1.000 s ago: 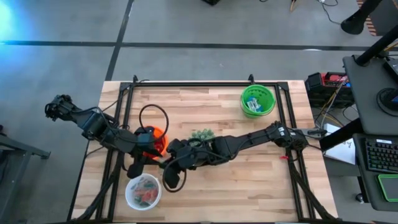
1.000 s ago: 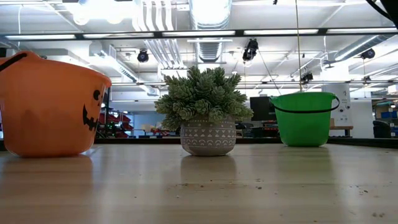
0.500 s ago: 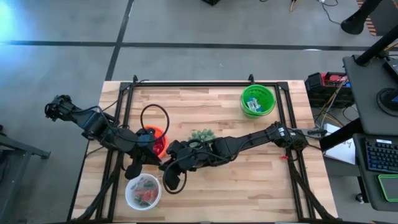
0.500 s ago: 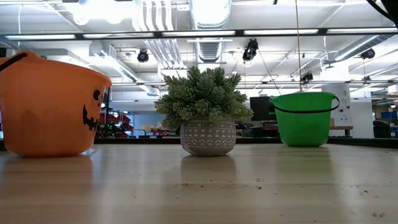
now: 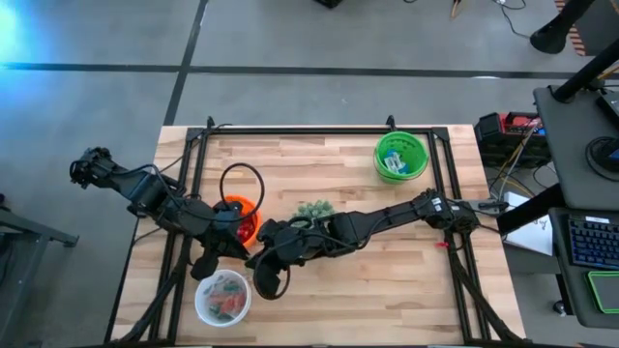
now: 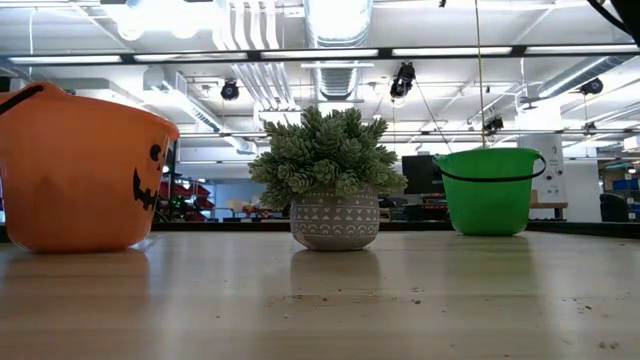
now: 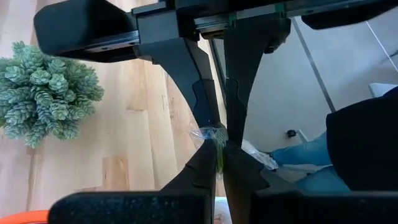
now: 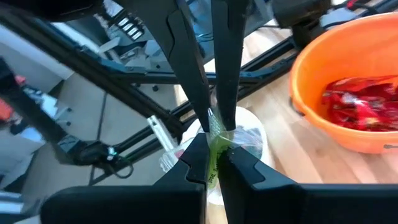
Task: Sort candy
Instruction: Put the green gummy into the white bucket
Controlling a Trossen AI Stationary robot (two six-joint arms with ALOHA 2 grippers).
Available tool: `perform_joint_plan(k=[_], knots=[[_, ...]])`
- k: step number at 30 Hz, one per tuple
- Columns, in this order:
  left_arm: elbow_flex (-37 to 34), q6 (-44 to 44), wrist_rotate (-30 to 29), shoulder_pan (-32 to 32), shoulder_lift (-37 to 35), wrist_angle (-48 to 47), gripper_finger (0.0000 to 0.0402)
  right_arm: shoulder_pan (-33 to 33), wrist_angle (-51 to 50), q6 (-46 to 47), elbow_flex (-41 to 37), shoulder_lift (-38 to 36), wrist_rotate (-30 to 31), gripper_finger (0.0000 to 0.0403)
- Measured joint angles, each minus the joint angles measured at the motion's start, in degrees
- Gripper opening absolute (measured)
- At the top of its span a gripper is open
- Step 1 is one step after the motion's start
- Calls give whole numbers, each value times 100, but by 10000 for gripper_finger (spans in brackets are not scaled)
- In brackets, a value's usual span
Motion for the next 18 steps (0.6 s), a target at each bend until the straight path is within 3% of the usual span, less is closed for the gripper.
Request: perform_joint_plan(k=[18], knots=[[0, -2, 208, 2, 2, -30, 0, -47, 3, -102, 0, 0, -77, 13]])
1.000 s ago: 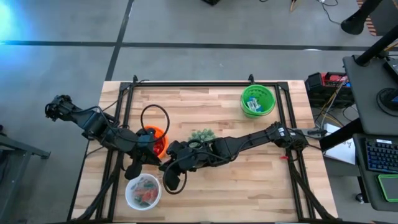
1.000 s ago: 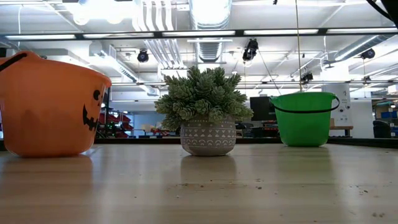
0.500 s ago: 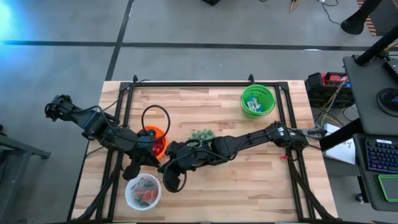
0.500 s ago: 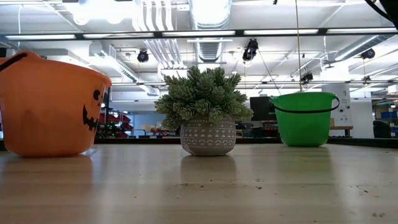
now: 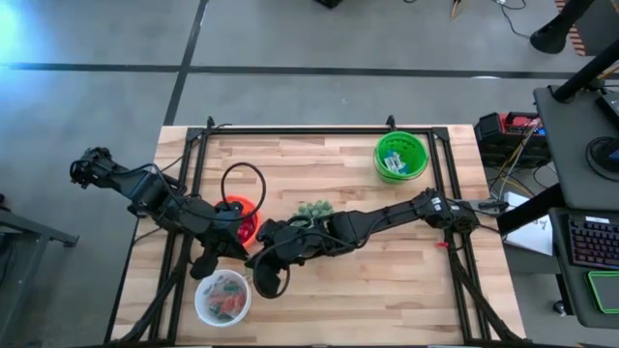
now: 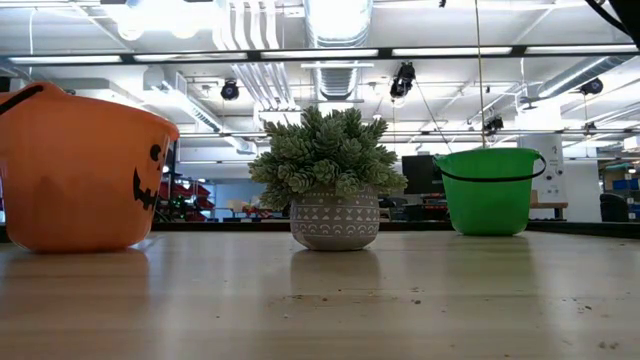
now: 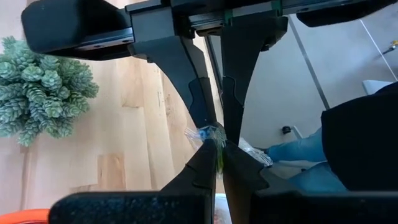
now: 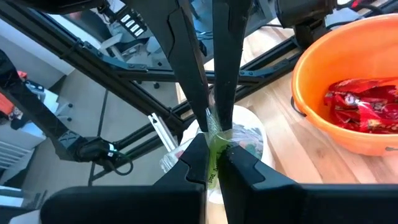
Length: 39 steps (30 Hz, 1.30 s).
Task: Sort candy
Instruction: Put the green gummy into the white bucket
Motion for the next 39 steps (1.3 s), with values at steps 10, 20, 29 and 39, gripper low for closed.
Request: perform_joint_plan(k=[10, 20, 29, 39], knots=[[0, 17, 91, 0, 4, 6, 0, -71, 33, -29, 0, 0, -371, 13], [0, -61, 127, -9, 4, 24, 0, -207, 46, -410, 0, 0, -1086, 13], [83, -145, 252, -4, 21, 20, 0, -201, 80, -770, 0, 0, -1020, 13], [481, 147, 260, -9, 31, -169, 0, -219, 482, -491, 11, -22, -959, 13]])
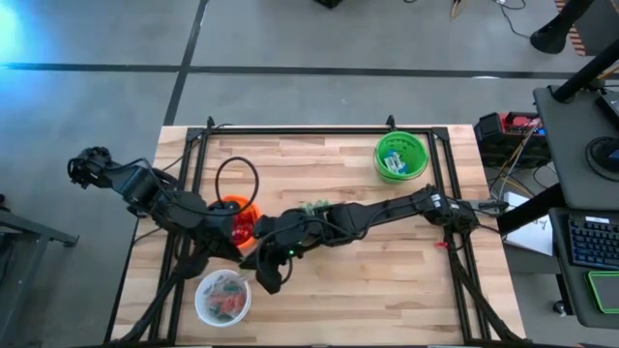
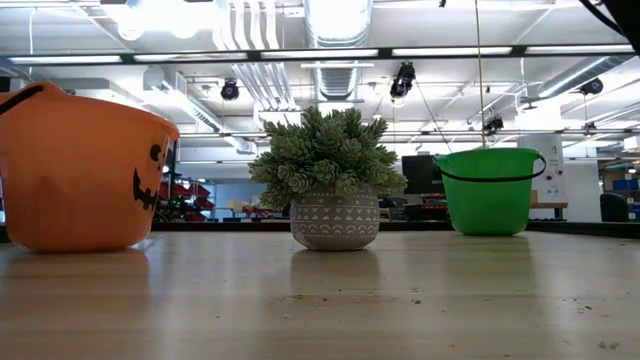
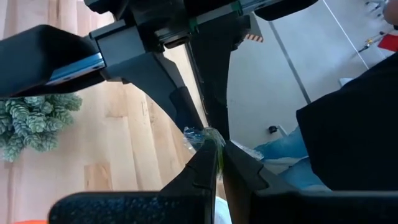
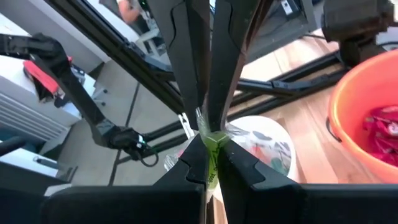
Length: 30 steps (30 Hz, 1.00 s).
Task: Sort candy
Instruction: Put the green gummy into the white bucket
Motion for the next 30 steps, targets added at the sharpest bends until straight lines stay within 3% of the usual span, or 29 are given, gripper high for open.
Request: perform_joint_plan(k=[10, 14, 20, 30], knots=[[-73, 133, 8, 0, -9, -43, 0, -43, 319, -429, -19, 44, 28, 13], [-81, 137, 10, 0, -4, 3, 0, -50, 315, -1074, -22, 50, -27, 13], [-81, 17, 29, 0, 4, 61, 0, -107, 366, -1192, -22, 50, -534, 13], [-87, 23, 116, 4, 3, 101, 0, -98, 302, -1355, -19, 50, -298, 13]])
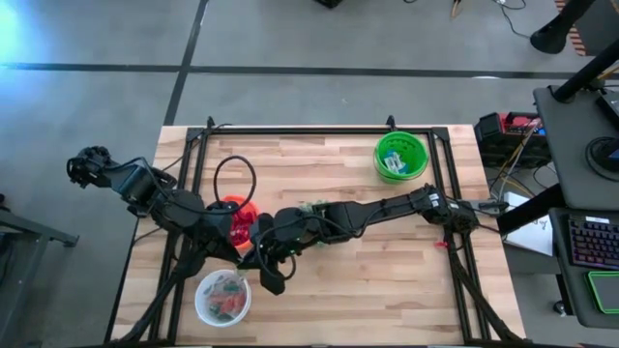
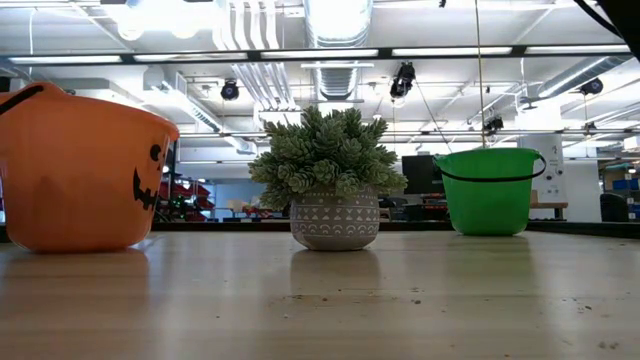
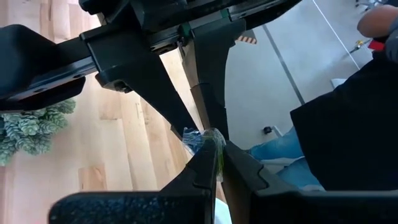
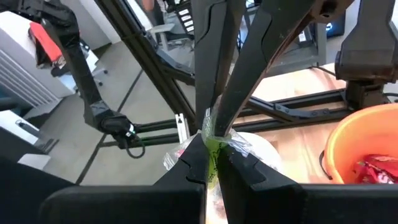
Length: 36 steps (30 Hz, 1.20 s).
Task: Sort candy
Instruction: Put the green gummy into the white bucket
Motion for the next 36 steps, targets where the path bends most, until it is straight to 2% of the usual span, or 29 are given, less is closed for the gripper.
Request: perform_joint_plan(k=[14, 18, 36], knots=[[-4, 136, -1, 0, 3, -50, 0, 2, -87, -79, 2, 0, -46, 13], [-4, 136, 1, 0, 3, -55, 0, 2, -79, 298, 2, 0, -60, 13], [-4, 136, 3, 0, 3, -57, 0, -3, -59, 333, -2, 0, -68, 13]])
